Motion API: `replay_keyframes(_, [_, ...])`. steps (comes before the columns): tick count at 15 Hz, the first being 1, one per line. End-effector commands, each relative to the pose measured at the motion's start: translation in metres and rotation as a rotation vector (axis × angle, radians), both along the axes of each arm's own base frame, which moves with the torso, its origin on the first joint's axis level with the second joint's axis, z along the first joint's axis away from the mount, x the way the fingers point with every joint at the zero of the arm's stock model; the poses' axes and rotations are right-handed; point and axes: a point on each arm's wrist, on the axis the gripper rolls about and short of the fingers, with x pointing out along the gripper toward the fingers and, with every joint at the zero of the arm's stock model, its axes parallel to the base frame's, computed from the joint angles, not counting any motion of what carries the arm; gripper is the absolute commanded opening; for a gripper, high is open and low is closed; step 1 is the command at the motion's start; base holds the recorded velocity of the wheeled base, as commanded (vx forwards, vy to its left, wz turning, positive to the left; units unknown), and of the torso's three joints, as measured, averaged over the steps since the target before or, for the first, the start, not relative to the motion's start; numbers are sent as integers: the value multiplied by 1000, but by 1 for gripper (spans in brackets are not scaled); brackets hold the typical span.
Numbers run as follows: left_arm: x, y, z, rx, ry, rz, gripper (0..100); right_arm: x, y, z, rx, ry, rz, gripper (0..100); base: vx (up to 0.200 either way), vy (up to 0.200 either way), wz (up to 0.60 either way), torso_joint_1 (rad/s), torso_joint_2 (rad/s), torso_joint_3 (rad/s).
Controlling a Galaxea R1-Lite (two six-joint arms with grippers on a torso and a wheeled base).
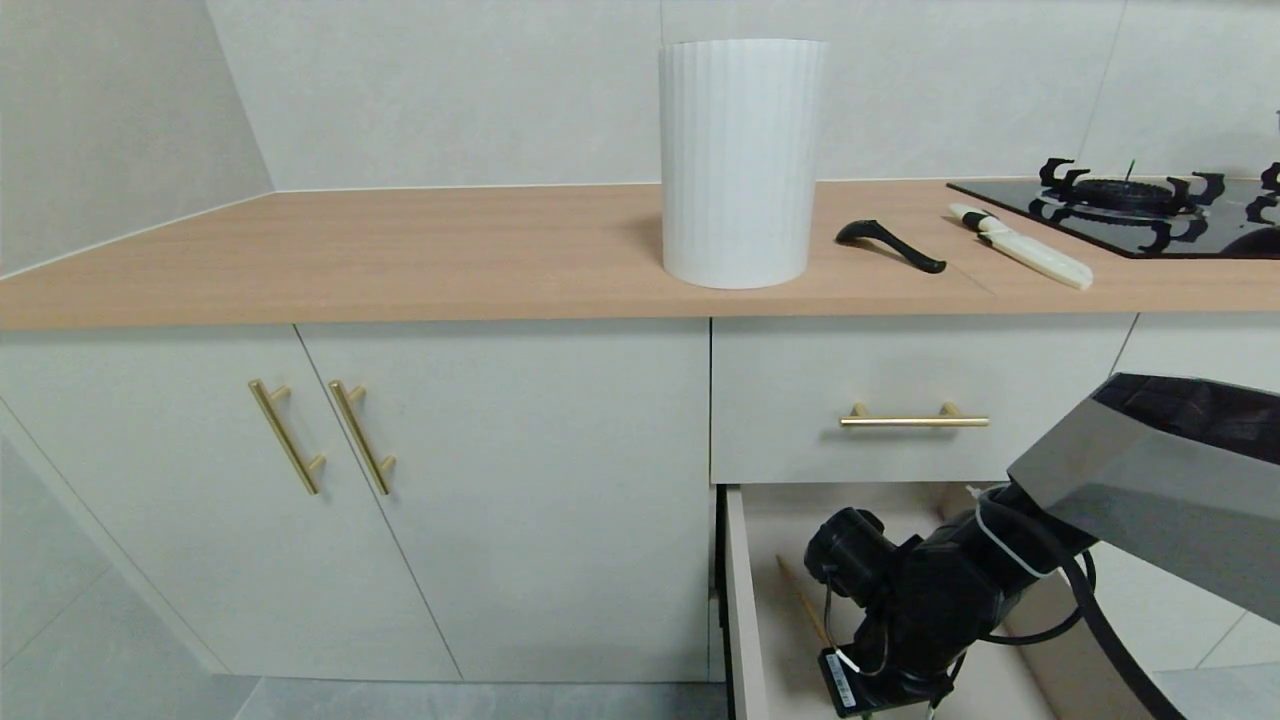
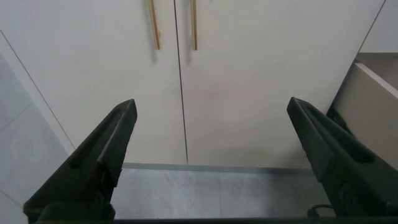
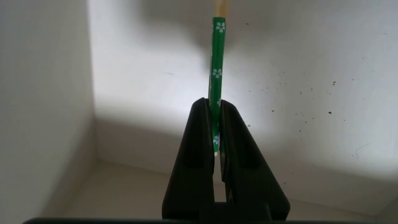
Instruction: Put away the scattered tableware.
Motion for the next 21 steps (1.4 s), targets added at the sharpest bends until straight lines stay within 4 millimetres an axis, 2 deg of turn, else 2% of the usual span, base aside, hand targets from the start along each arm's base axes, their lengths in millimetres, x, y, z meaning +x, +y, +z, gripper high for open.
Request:
replay_keyframes(1, [0, 0, 0, 0, 2, 1, 100, 0, 0, -2, -5, 7, 1, 0, 0, 0, 0, 0, 0, 0])
replay_keyframes(7, [0, 0, 0, 0, 2, 1, 100, 0, 0, -2, -5, 7, 0, 0, 0, 0, 0, 0, 0, 0])
replay_keyframes(8, [0, 0, 0, 0, 2, 1, 100, 0, 0, -2, -5, 7, 0, 100, 0, 0, 0, 0, 0, 0])
replay_keyframes(14, [0, 0, 0, 0, 2, 1, 100, 0, 0, -2, -2, 7, 1, 100, 0, 0, 0, 0, 0, 0])
replay_keyframes(16, [0, 0, 0, 0, 2, 1, 100, 0, 0, 7, 8, -6, -1, 100, 0, 0, 0, 0, 0, 0])
replay_keyframes(17, [0, 0, 0, 0, 2, 1, 100, 1, -4, 24, 35, -50, -14, 100, 0, 0, 0, 0, 0, 0])
replay_keyframes(18, [0, 0, 0, 0, 2, 1, 100, -1, -16, 63, 92, -133, -37, 100, 0, 0, 0, 0, 0, 0])
replay_keyframes(19, [0, 0, 0, 0, 2, 1, 100, -11, -25, 98, 137, -202, -43, 100, 0, 0, 0, 0, 0, 0])
replay_keyframes(21, [0, 0, 0, 0, 2, 1, 100, -32, -38, 145, 204, -326, -41, 100, 0, 0, 0, 0, 0, 0])
